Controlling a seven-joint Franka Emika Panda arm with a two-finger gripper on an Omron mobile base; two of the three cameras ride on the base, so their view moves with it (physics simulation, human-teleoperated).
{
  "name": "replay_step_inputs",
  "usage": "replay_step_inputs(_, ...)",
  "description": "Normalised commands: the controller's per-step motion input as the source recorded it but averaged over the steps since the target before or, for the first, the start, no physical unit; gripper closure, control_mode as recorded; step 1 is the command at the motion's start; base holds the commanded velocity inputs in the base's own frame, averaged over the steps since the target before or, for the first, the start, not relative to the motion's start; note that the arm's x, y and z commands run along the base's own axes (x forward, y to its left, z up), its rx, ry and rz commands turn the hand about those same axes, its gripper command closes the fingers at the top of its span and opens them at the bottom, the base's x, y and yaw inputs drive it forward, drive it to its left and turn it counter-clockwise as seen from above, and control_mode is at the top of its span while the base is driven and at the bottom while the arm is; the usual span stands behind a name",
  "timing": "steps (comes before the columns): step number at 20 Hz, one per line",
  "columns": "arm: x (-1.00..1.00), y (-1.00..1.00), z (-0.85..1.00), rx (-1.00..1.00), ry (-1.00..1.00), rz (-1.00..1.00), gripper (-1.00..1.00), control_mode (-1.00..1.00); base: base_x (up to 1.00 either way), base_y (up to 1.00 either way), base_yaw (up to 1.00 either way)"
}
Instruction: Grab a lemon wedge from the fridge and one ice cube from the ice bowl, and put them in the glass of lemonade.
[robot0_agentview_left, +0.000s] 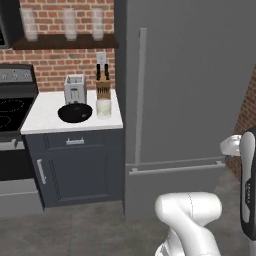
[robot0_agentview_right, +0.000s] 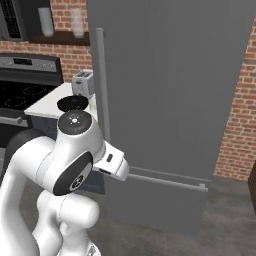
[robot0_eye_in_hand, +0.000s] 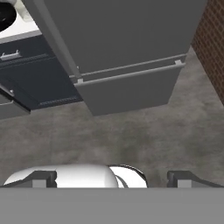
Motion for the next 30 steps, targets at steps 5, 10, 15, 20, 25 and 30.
replay_step_inputs(5, 0.0, 0.0, 0.0, 0.0, 0.0, 0.0, -1.0, 1.0, -0.15, 0.23, 0.0)
replay_step_inputs(10, 0.0, 0.0, 0.0, 0.0, 0.0, 0.0, -1.0, 1.0, 0.0, 0.39, 0.0)
replay_step_inputs(15, 0.0, 0.0, 0.0, 0.0, 0.0, 0.0, -1.0, 1.0, -0.05, 0.08, 0.0)
replay_step_inputs(20, 0.0, 0.0, 0.0, 0.0, 0.0, 0.0, -1.0, 1.0, -0.41, 0.0, 0.0)
replay_step_inputs(25, -0.05, 0.0, 0.02, 0.0, -0.02, 0.0, -1.0, -1.0, -0.1, 0.0, 0.0)
replay_step_inputs(30, 0.0, 0.12, 0.13, 0.0, -0.07, 0.0, -1.0, -1.0, 0.0, 0.0, 0.0)
